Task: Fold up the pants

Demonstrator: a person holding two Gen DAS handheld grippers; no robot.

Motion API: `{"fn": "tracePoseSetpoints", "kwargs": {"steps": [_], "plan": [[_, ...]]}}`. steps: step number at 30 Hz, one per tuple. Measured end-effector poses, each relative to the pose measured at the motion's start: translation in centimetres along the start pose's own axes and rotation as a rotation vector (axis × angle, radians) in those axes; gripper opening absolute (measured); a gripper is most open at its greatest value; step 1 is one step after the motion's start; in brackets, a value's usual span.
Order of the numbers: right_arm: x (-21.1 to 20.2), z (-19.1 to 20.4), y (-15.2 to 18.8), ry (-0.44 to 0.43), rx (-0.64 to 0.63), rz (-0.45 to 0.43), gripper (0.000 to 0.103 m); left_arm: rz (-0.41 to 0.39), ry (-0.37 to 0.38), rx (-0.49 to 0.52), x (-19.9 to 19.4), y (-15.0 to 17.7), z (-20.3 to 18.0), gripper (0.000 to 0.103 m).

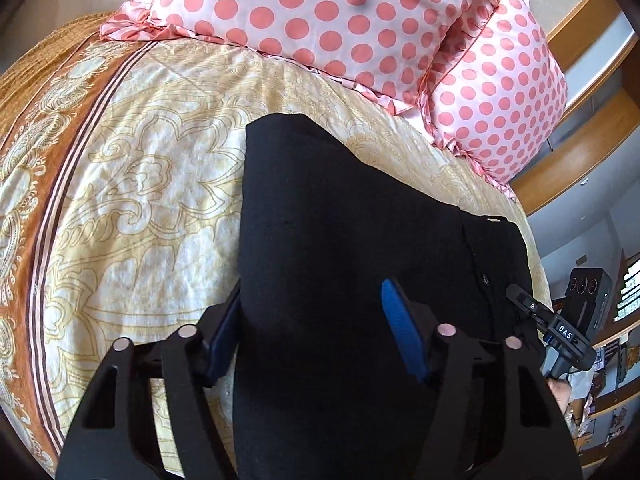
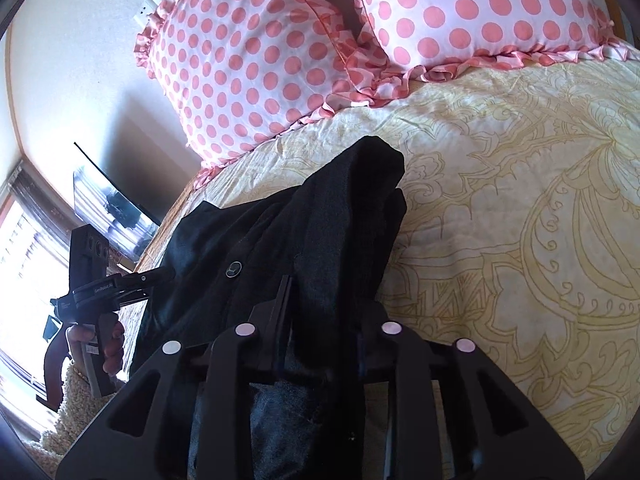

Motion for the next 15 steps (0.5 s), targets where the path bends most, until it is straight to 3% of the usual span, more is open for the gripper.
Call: {"fn": "tracePoseSetpoints", "kwargs": {"steps": [2,3,6,15], "plan": [[0.6,-0.6,0.2,0.007,0.028,0.022,0.035,-0.012,-0.028,0.007,-0.1,-0.1,0.3,0.045],[0.7,-0.6,0.2,-0.006,0.040,0.020,0.034,-0.023,-0.034,0.013,-0.3,-0.1,0.4,0.035],[0.1,0.0,-0.2,-0.034,0.045,-0.003,0.021,-0.056,-0.019,0.043,-1.1,-0.2,-0.3,0.018],[-0.8,1.0,-3.6,-0.115,0.065,-0.080,0.016,-0.191,0.026,0.099,-3.2,-3.3,-3.4,0.013]]}}
Point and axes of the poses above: each gripper's, at about its wrist camera, not at the fingertips, and x roughly the way its jaws point, z to its left, y to its underside, the point moved 7 cm from there along x, roughly the way its jaws point, and after that the axes turned 6 degrees about -z, right-handed, at the moved point
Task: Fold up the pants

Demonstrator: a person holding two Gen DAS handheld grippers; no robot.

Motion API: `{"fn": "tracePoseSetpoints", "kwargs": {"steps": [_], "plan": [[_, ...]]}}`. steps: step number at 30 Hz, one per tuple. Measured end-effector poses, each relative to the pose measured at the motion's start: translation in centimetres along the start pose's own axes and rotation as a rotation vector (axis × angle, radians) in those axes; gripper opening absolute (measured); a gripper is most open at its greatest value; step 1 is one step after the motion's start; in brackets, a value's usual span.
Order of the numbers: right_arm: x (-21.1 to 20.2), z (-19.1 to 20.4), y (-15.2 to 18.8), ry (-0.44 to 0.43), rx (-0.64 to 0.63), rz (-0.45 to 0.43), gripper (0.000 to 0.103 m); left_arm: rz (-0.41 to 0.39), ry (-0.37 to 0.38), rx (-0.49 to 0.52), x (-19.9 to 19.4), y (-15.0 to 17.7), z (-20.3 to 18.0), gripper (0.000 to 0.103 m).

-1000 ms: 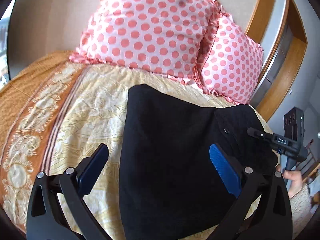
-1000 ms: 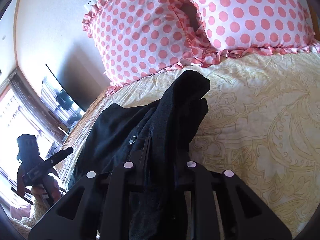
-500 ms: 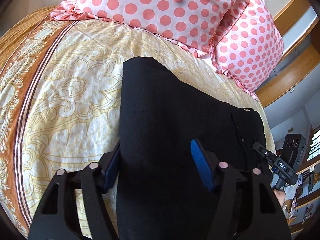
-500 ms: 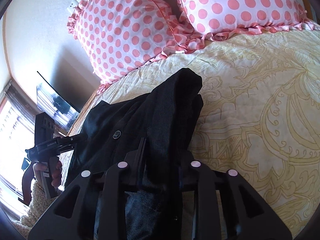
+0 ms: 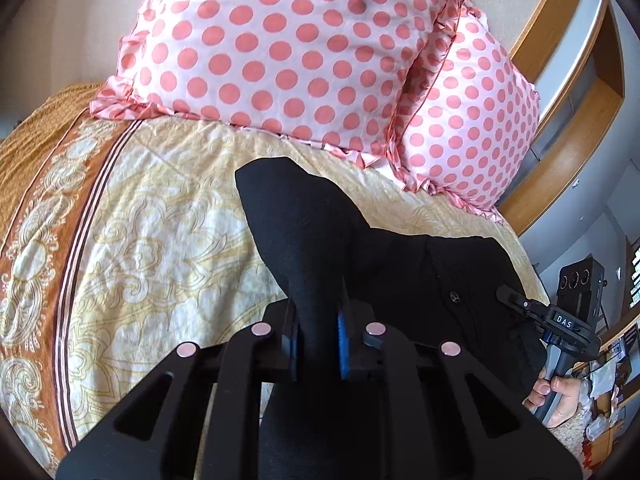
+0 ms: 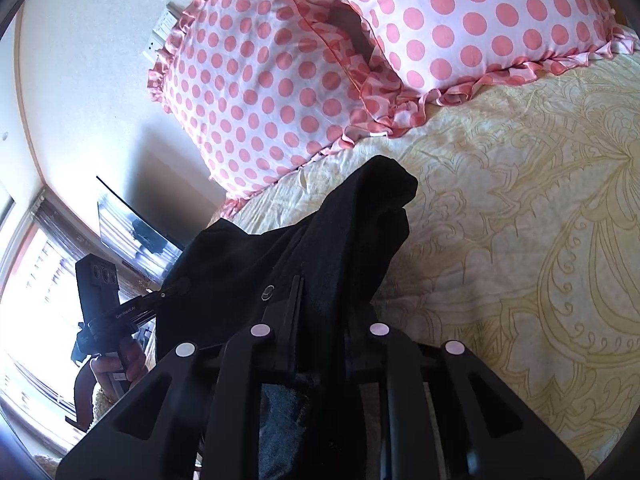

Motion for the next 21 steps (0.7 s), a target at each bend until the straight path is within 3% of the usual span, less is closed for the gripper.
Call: {"fn": "tracePoseSetpoints", "kwargs": {"steps": [6,9,11,14,15,16,17,19,21], "plan": [[2.7,-0.6,-4.2,0.009,0.013,-0.033,0.015,-0.062,-0.025,-0.022,2.3,-3.7,0.8,0.013],[4.9,-2.1,-5.6,0.058,0.034,-0.026,0.015,-0.036,-0.070,-0.037,5.0,-4.8,2.4,0.013],[6.4,-3.5,-5.4,0.139,0.030,0.008,0.015,0.004,-0.102,-0.061,6.8,-4.7,3.8,0.014],[7.0,-4.7,-4.8,0.185,0.046,0.034,0.017,0.036,-0.125,-0.083,8.2,-3.9,4.9,0.019],[7.0,-4.8,-4.7,0.200,0.032,0.038,0.018,0.038,-0.146,-0.069,8.3,-3.7,4.9,0.026],[6.9,-4.7,-4.7,0.226,0.011,0.041,0.027,0.038,-0.166,-0.055,8.3,-3.7,4.9,0.032],[6.8,-4.8,-4.5,0.261,-0.006,0.046,0.044,0.036,-0.181,-0.045,8.1,-3.6,4.8,0.034],[6.1,-4.9,-4.2,0.315,-0.040,0.053,0.065,0.008,-0.215,-0.039,6.9,-3.8,5.0,0.055],[4.2,-4.8,-4.4,0.378,-0.081,0.010,0.070,-0.049,-0.233,-0.028,4.6,-4.2,4.9,0.061]]}}
Point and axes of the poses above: each gripper's, at about its wrist camera, not at the fingertips, and x roughly the way its jaws point, z to its left, y to its underside, the point moved 7 cm from there along x, roughly the way its jaws point, and after that the axes turned 6 degrees about -z, right-handed, at the moved point
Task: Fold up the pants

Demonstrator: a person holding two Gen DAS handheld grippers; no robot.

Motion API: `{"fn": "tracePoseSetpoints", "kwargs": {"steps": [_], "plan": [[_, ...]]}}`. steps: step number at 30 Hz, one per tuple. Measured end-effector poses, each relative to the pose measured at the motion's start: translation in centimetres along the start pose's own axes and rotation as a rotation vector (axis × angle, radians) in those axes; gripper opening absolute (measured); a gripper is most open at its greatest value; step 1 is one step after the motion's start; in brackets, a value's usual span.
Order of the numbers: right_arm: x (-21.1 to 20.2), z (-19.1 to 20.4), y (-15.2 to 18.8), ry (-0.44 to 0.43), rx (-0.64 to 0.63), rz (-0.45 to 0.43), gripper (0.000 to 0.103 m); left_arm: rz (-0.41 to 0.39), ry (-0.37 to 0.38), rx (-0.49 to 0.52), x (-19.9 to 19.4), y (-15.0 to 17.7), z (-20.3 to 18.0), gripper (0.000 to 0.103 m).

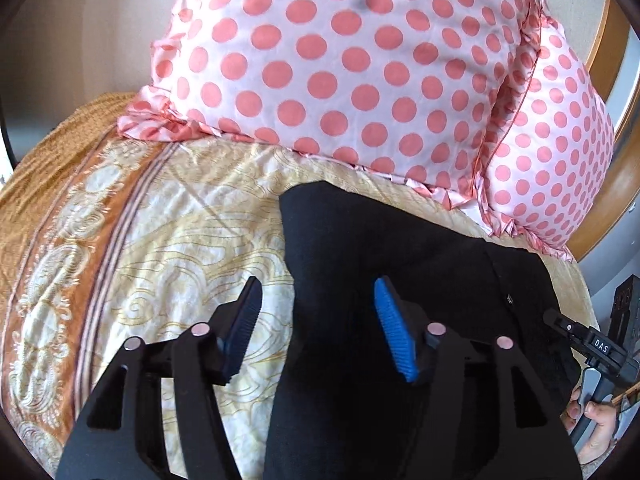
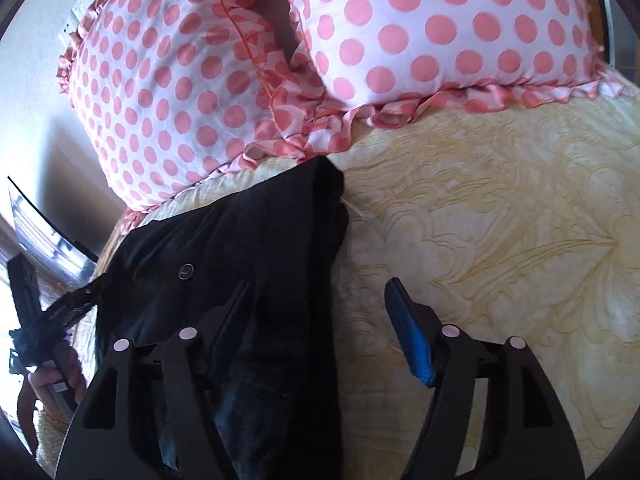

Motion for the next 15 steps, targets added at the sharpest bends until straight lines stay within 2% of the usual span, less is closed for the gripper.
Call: {"fn": "tracePoseSetpoints", "kwargs": {"steps": [2,4,6,9,11,13,15], "plan": [[-2.6,0.1,-0.3,0.035,-0.047,-0.083,0.070,-0.049,0.028,0.008,-2.8,0.1,-0.5,0.065],[-5.2,1.9,0.0,-0.011,-0.100,-0.142,0.070,-0.065,0.128,0.019,-5.6,1.2,-2.4,0.079],[-6.8,4.5,1.3,-0.096,-0.154,-0.147,0.070,-0.034,0.235,0.045,-7.6,3.1,-5.0,0.087],[-7.3,8.0,3.6,-0.175,-0.230,-0.100,0.072,0.042,0.352,0.082,-8.6,6.5,-8.4,0.090],[-6.4,8.8,5.1,-0.183,-0.235,-0.039,0.081,0.083,0.360,0.109,-8.1,8.4,-9.3,0.092],[-4.5,8.3,6.4,-0.142,-0.230,0.040,0.081,0.132,0.298,0.128,-6.3,10.2,-8.9,0.092],[-3.1,7.7,7.5,-0.125,-0.224,0.089,0.082,0.161,0.300,0.118,-4.8,11.4,-8.4,0.092]]}}
Point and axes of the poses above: each gripper's, at about its wrist camera, not at the fingertips, and x roughly the way its jaws point, z to its left, y to its underside, the point moved 7 cm from there along x, roughly the way its jaws point, and after that the axes turned 6 degrees about -z, right-handed, at the moved point
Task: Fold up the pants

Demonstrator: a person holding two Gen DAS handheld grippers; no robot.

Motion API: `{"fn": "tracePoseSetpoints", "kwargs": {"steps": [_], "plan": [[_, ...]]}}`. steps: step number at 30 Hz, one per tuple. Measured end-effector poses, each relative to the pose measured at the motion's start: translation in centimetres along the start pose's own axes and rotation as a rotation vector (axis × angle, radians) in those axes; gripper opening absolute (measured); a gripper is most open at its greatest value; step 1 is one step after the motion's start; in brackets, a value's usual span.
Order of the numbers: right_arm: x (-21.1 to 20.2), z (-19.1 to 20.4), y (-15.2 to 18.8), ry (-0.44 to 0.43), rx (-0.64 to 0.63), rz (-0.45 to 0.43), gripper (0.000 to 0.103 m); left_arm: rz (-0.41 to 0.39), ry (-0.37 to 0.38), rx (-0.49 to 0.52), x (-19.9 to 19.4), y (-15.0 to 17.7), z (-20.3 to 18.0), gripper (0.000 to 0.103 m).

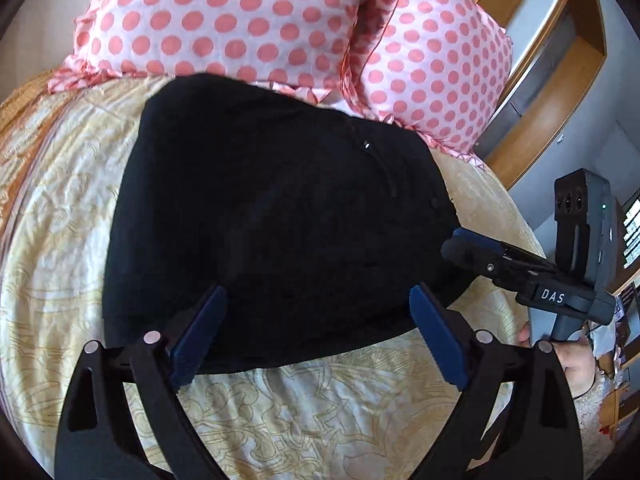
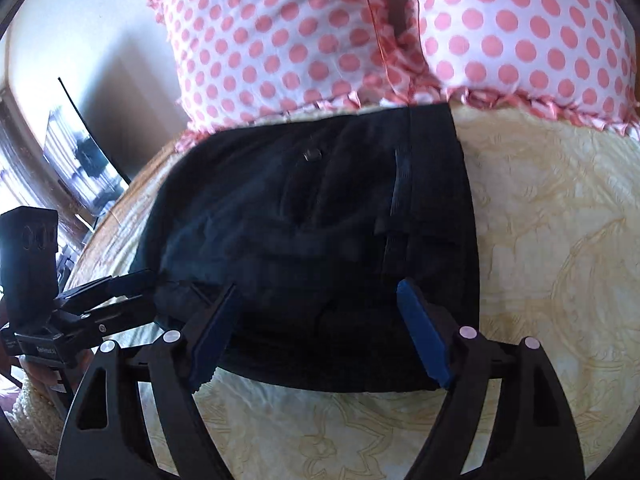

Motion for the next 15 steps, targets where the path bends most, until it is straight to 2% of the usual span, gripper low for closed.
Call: {"fn": "tracePoseSetpoints", "kwargs": {"steps": [1,3,4,6,9,12,15], "plan": [[0.1,0.0,-0.1,0.006,-0.004,-0.016,0.083,-0.017,-0.005,0.014,0.2,0.1,0.0,0.093],[0.3,0.3,-0.2,-0.004,0.005,-0.010,0.092,-0.004,-0.018,0.043,0.8,0.4,-0.3,0.101],[0.5,0.7,-0.3,-0.020,0.003,-0.008,0.101,-0.001,-0.046,0.056,1.0,0.5,-0.5,0.101],[0.0,1.0,-0.3,-0.002,0.001,-0.029,0.102,-0.010,-0.088,0.079,0.8,1.1,-0.7,0.101],[-2.9,1.6,0.5,0.020,0.014,-0.130,0.102,-0.079,-0.166,0.137,-1.8,2.3,-1.0,0.101],[-5.4,2.0,2.5,0.075,0.025,-0.193,0.102,-0.148,-0.291,0.182,-4.5,4.3,-0.4,0.101],[-6.4,2.8,5.1,0.151,-0.008,-0.220,0.102,-0.188,-0.368,0.177,-6.5,6.3,0.3,0.101]]}}
Point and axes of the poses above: each gripper's, at about its wrist camera, not at the fingertips, and x roughly the way its jaws point, z to its left, y to its underside, the point moved 7 cm from there along x, roughly the way its jaws point, and after that the axes turned 6 degrees about -z, right-handed, at the moved point
